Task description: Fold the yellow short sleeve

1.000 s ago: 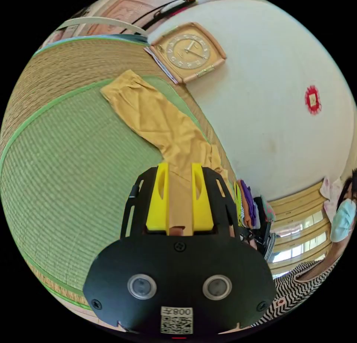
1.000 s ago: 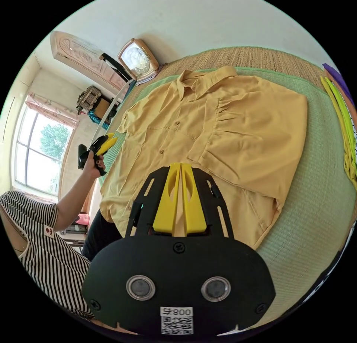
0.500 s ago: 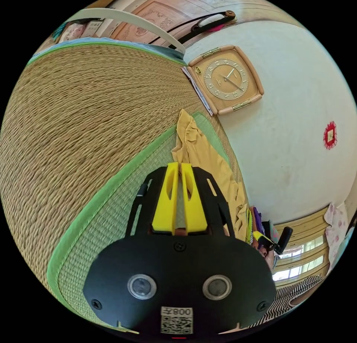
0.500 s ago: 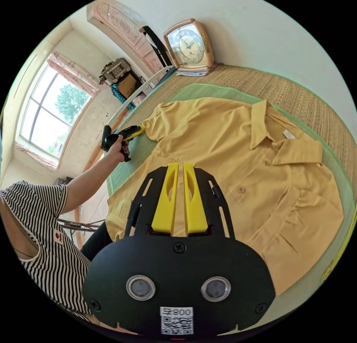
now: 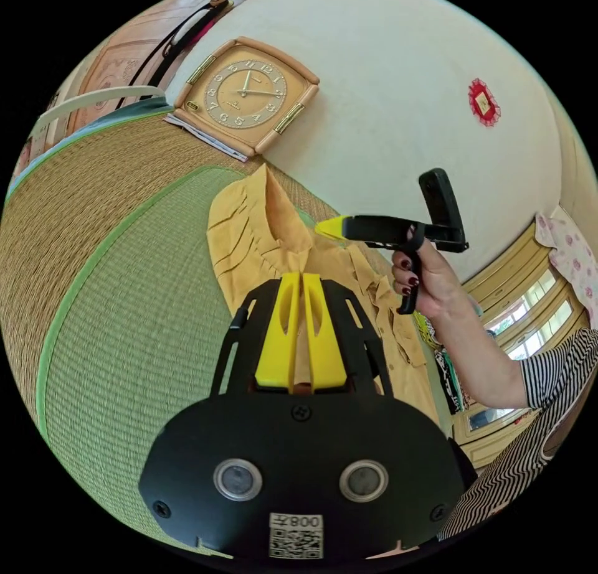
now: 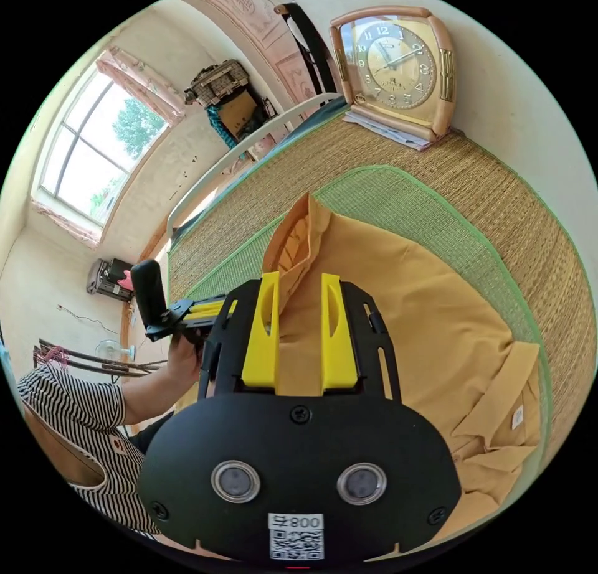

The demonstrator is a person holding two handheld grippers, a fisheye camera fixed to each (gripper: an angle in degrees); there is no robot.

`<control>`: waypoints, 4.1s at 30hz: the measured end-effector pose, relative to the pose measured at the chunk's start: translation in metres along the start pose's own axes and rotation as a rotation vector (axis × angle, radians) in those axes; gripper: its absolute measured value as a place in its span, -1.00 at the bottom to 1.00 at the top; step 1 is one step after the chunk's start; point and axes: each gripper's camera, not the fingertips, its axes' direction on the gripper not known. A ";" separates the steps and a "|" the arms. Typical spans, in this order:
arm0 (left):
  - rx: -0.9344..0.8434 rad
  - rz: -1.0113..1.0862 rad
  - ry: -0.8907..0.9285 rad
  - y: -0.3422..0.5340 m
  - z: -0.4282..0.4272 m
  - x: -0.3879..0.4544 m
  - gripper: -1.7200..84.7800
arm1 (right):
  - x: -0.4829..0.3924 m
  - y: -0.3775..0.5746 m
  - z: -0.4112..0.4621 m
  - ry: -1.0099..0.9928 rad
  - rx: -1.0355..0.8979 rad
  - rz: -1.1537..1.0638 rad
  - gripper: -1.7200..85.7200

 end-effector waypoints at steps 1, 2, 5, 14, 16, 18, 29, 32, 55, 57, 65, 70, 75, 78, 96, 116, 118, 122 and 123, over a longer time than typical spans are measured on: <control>-0.003 -0.001 0.001 0.001 0.000 0.000 -0.95 | 0.009 -0.010 0.009 0.010 -0.005 0.032 -0.71; -0.009 -0.003 0.004 0.003 0.000 0.000 -0.95 | 0.021 -0.016 0.016 -0.024 -0.006 0.074 -0.70; -0.015 0.004 0.015 0.009 -0.001 0.002 -0.95 | 0.048 -0.020 0.024 -0.066 0.012 0.158 -0.70; -0.045 0.052 0.000 0.020 0.000 0.018 -0.95 | 0.099 -0.006 0.025 -0.085 0.053 0.303 -0.72; -0.056 0.066 -0.011 0.023 0.002 0.023 -0.95 | 0.103 -0.007 0.033 -0.102 0.022 0.304 -0.76; -0.069 0.085 -0.028 0.025 0.003 0.031 -0.95 | 0.106 -0.007 0.039 -0.099 -0.001 0.317 -0.83; -0.083 0.297 -0.010 0.030 0.006 0.105 -0.95 | 0.074 0.036 -0.057 -0.079 0.145 0.164 -0.95; -0.145 0.349 0.018 0.037 0.022 0.127 -0.95 | 0.075 0.070 -0.080 0.014 0.142 0.173 -0.95; -0.323 0.312 -0.002 0.093 0.065 0.160 -0.91 | 0.096 0.175 -0.074 0.041 0.196 0.275 -0.94; -0.336 0.280 -0.066 0.096 0.070 0.149 -0.93 | 0.067 0.174 -0.064 -0.024 0.185 0.169 -0.95; -0.380 0.273 -0.139 0.109 0.071 0.140 -0.95 | 0.009 0.175 0.013 0.088 -0.067 0.072 -0.96; -0.426 0.192 -0.053 0.121 0.072 0.119 -0.96 | 0.008 0.176 0.011 0.082 -0.080 0.091 -0.95; -0.304 0.143 0.085 0.151 0.037 0.103 -0.95 | -0.003 0.206 -0.031 0.115 0.040 0.143 -0.96; -0.296 0.109 0.124 0.177 0.013 0.094 -0.95 | -0.013 0.244 -0.065 0.118 0.108 0.192 -0.96; -0.309 -0.194 0.061 0.348 -0.166 0.040 -0.91 | -0.129 0.563 -0.142 0.041 -0.047 0.625 -0.95; -0.203 -0.598 0.216 0.474 -0.198 -0.076 -0.69 | -0.098 0.668 -0.166 -0.083 0.134 0.974 -0.76; -0.191 -0.628 0.223 0.478 -0.198 -0.087 -0.69 | -0.095 0.669 -0.166 -0.099 0.146 0.992 -0.76; -0.186 -0.659 0.232 0.485 -0.194 -0.106 -0.67 | -0.096 0.671 -0.167 -0.104 0.137 1.009 -0.76; -0.192 -0.661 0.231 0.486 -0.192 -0.110 -0.67 | -0.096 0.672 -0.168 -0.103 0.137 1.013 -0.76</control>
